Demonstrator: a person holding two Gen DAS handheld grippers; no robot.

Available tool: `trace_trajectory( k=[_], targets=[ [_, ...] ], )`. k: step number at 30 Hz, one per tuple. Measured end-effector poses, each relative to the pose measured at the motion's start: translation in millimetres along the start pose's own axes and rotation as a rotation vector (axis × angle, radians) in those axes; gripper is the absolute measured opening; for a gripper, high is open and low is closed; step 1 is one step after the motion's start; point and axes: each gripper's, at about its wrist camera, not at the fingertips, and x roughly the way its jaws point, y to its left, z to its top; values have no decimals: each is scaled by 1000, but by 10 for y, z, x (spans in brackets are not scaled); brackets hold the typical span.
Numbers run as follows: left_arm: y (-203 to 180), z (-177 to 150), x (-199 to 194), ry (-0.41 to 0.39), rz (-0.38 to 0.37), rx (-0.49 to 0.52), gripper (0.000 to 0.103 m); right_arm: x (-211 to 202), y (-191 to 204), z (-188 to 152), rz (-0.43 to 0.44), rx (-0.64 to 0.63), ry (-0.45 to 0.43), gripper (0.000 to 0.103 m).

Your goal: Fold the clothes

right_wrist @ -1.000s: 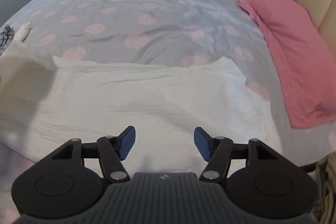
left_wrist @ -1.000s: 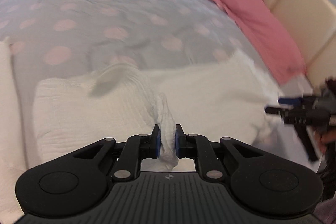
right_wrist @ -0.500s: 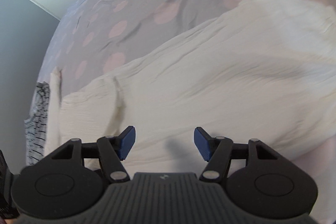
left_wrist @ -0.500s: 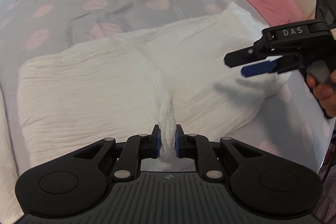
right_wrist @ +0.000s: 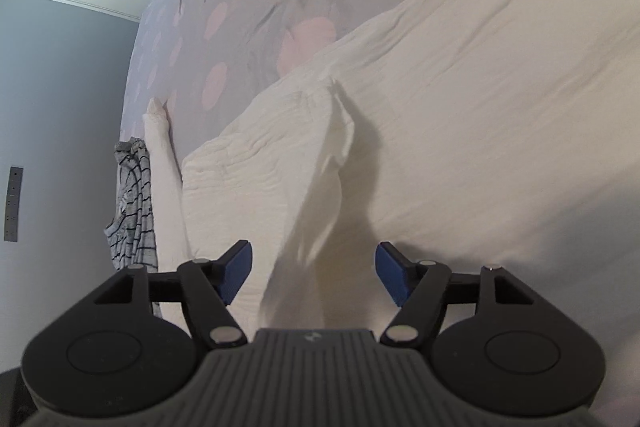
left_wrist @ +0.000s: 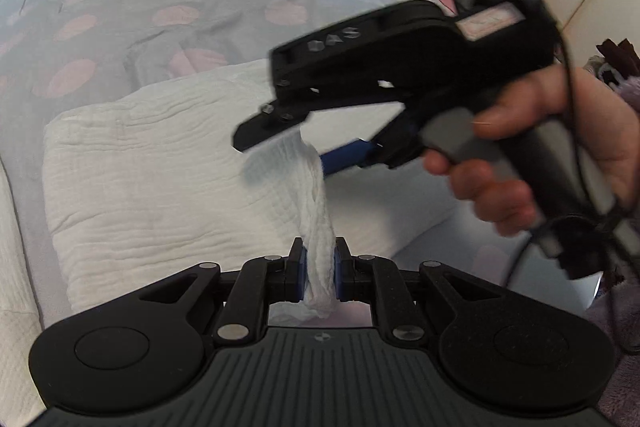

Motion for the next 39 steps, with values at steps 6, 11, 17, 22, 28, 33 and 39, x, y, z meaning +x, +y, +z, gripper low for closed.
trace_trajectory(
  k=[6, 11, 17, 22, 28, 33, 39],
  targets=[
    [-8, 3, -6, -9, -2, 22, 11, 79, 71, 75, -15, -73, -40, 15],
    [-20, 69, -72, -22, -45, 25, 27, -153, 203, 136, -31, -217, -101, 10],
    [36, 89, -354, -118, -42, 15, 41, -696, 329, 214, -69, -353, -199, 10],
    [179, 60, -481, -151, 13, -23, 44, -1284, 208, 391, -178, -382, -272, 10],
    [338, -55, -434, -108, 80, -55, 44, -1940, -161, 581, -334, -380, -374, 10],
    [285, -157, -416, -61, 119, -39, 44, -2318, -480, 716, -458, -358, -424, 10],
    [204, -113, -307, -45, 114, -26, 45, -2505, -769, 905, -655, -415, -439, 10]
  ],
)
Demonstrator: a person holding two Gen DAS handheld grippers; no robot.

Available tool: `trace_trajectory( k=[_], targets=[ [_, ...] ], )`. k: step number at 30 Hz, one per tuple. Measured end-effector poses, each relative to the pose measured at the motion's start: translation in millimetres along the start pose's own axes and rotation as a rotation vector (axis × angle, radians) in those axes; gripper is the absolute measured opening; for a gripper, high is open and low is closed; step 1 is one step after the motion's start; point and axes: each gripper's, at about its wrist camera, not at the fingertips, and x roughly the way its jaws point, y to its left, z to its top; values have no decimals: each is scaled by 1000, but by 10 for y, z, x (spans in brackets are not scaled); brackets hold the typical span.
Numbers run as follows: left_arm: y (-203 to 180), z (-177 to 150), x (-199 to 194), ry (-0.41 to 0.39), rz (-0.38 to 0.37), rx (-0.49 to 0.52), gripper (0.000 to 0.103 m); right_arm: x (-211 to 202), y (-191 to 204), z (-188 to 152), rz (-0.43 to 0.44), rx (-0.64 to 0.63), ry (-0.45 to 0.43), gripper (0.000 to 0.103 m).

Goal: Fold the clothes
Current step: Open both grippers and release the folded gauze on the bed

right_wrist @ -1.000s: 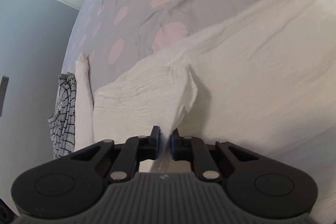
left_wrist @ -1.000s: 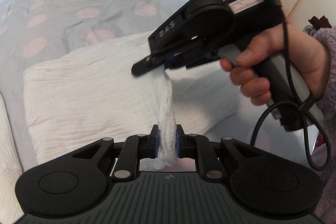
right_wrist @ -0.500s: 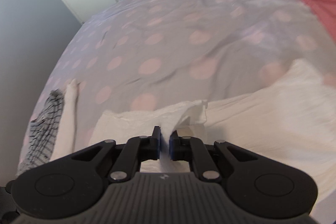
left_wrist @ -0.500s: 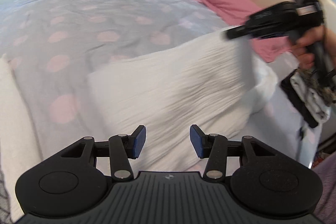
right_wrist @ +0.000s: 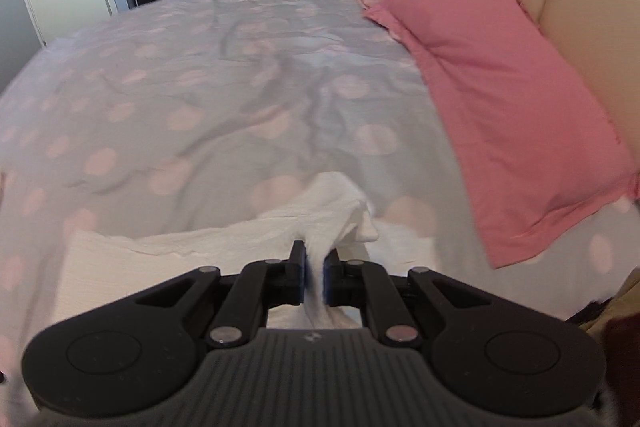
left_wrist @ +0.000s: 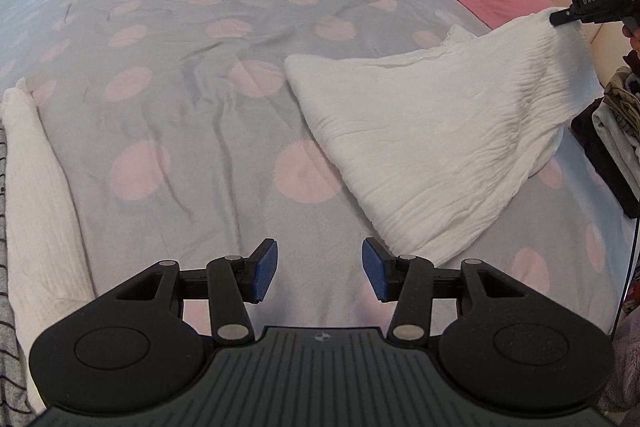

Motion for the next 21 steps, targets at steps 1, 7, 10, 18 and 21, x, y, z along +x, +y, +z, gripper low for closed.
trace_trajectory(
  k=[1, 7, 10, 18, 21],
  targets=[
    [-10, 13, 21, 2, -2, 1, 45, 31, -67, 14, -19, -6, 9, 10],
    [-70, 60, 232, 41, -11, 0, 46, 296, -382, 46, -104, -32, 13, 10],
    [-105, 107, 346, 52, -54, -37, 46, 522, -432, -47, -111, -41, 14, 13],
    [-140, 256, 557, 44, -105, -179, 46, 888, -497, -363, -232, -47, 31, 48],
    [-121, 281, 706, 68, -115, -257, 47, 814, -528, -420, -263, -19, -1, 69]
  ],
)
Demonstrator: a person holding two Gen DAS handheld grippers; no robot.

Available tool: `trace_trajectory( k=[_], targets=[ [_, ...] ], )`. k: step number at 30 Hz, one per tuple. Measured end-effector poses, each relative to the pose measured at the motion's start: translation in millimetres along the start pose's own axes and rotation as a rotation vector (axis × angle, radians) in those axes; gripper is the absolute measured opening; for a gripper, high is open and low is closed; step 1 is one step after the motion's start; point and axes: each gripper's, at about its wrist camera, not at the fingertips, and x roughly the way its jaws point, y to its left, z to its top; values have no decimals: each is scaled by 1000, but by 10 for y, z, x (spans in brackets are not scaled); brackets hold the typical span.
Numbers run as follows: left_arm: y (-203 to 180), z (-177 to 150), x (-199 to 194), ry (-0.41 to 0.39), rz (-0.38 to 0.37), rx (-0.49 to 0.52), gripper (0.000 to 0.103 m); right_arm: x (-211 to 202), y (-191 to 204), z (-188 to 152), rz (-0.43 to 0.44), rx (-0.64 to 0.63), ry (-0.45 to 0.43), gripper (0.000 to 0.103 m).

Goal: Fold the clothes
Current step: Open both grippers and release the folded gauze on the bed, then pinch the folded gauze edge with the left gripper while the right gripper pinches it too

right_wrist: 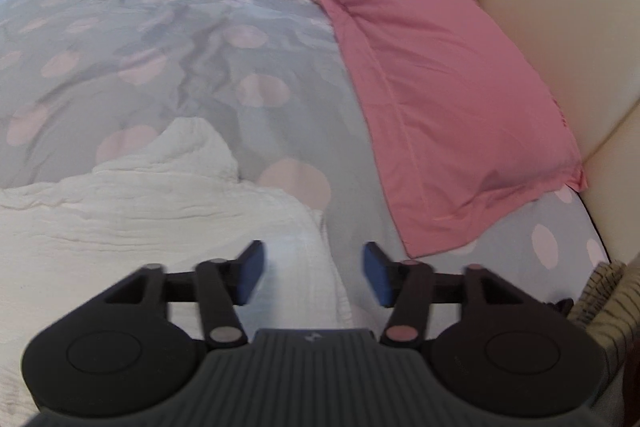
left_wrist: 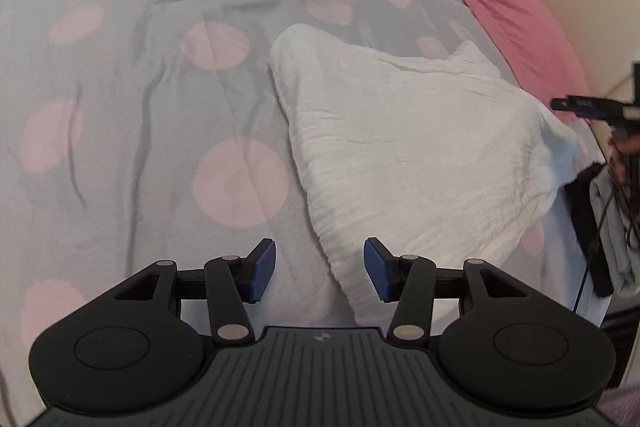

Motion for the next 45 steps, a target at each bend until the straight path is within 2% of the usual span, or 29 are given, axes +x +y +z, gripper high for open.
trace_trajectory(
  k=[5, 7, 10, 12, 14, 15, 17, 19, 21, 25, 28, 32, 39, 41, 45],
  targets=[
    [-7, 5, 241, 46, -18, -59, 47, -327, -102, -19, -45, 31, -119, 79],
    [2, 12, 306, 61, -33, -79, 47, -472, -167, -54, -10, 56, -133, 80],
    [18, 17, 359, 65, -43, -94, 47, -614, -236, -214, 110, 92, -78, 79],
    [37, 8, 381, 62, -48, -111, 47, -619, -212, -402, 146, 95, -30, 78],
    [32, 1, 387, 54, -50, -113, 46, -565, -158, -597, 152, 76, 12, 71],
    [28, -2, 390, 50, -52, -114, 44, -532, -131, -686, 154, 62, 30, 70],
    [-26, -1, 394, 50, -54, -94, 27, -479, -91, -810, 157, 22, 38, 69],
    [-97, -3, 384, 40, -48, -65, 14, -496, -38, -866, 174, -48, 19, 70],
    [-153, 4, 350, 25, -41, -46, 10, -540, 31, -906, 210, -138, -7, 70],
    [-123, 54, 246, -4, -58, -72, 8, -720, 295, -1140, 275, -513, -130, 76],
    [-80, 101, 154, -31, -73, -91, 8, -702, 440, -1407, 204, -775, -157, 76],
    [-86, 153, 109, -45, -82, -99, 7, -509, 477, -1681, 105, -990, -159, 76],
    [-120, 114, 250, 19, -62, -52, 9, -310, 611, -1864, -32, -1187, -257, 75],
    [-123, 76, 266, 30, -63, -48, 13, -265, 641, -1875, -55, -1218, -272, 72],
    [-111, 43, 332, 51, -77, -78, 42, -198, 685, -1895, -78, -1256, -302, 59]
  ],
)
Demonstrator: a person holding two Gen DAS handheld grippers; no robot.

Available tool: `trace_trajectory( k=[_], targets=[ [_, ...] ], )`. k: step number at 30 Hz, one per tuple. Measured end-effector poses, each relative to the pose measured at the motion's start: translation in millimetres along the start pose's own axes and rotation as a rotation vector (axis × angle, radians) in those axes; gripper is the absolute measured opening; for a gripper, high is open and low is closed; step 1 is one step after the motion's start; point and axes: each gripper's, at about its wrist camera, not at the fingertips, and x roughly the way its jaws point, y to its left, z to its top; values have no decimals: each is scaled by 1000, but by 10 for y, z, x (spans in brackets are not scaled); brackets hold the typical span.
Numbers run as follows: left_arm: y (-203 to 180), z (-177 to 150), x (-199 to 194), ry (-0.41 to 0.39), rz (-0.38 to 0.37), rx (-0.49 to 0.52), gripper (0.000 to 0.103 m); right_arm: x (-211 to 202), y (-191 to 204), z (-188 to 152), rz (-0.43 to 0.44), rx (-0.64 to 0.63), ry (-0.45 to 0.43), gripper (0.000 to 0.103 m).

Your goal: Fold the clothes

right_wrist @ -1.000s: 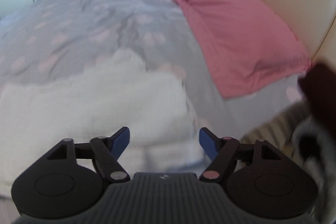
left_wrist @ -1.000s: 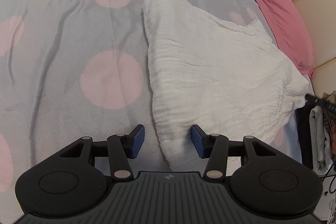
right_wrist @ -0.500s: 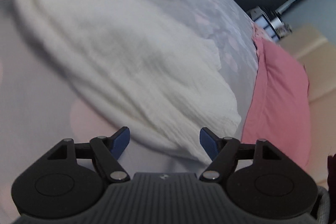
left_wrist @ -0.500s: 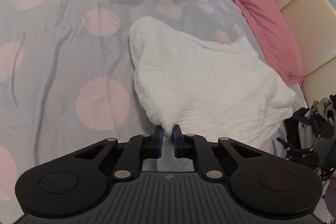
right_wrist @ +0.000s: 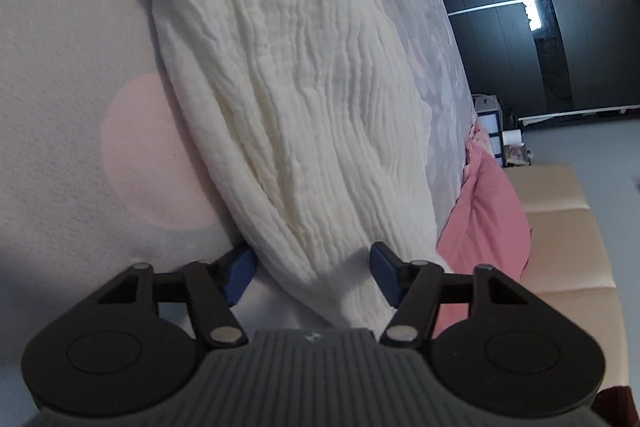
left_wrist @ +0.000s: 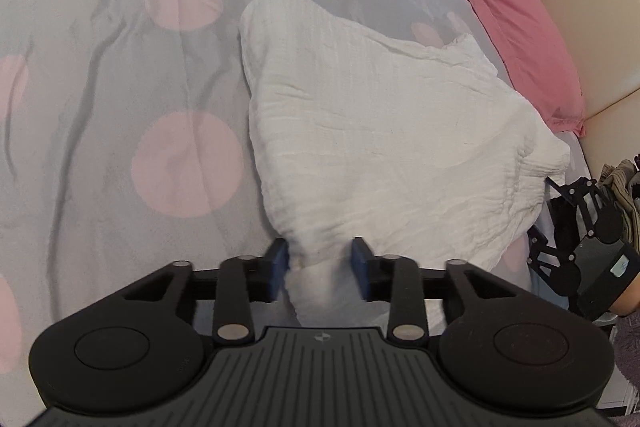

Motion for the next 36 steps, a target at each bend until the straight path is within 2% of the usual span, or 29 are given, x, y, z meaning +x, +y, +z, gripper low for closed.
trace_trajectory(
  k=[2, 4, 5, 7, 9, 11, 14, 19, 26, 30, 36],
  targets=[
    [3, -16, 62, 13, -1, -18, 44, 36, 35, 26, -16, -26, 0, 52],
    [-36, -39, 116, 20, 2, -7, 41, 74, 68, 53, -24, -45, 3, 43],
    [-57, -43, 124, 25, 0, 2, 38, 93, 83, 64, -26, -51, 5, 35],
    [-84, -47, 119, 29, -6, 17, 18, 125, 103, 72, -27, -50, 12, 26],
    [-82, -32, 59, 17, -13, 22, 11, 124, 87, 75, -41, -50, 15, 21],
    [-66, -2, -34, -6, -20, 17, 9, 81, 27, 61, -71, -29, 7, 15],
    [-38, 72, -241, -51, -45, 1, 8, -17, -130, 89, -118, 4, -14, 14],
    [50, 176, -824, -146, -75, -54, 8, -325, -535, 233, -169, 56, -58, 13],
    [168, 131, -2006, -320, -152, -97, 7, -1115, -1231, 663, -224, 191, -164, 12],
    [311, -18, -2524, -383, -151, -135, 7, -1553, -1436, 871, -180, 215, -226, 12],
    [527, -185, -2774, -435, -90, -202, 7, -1753, -1459, 1281, -183, 212, -269, 11]
  ],
)
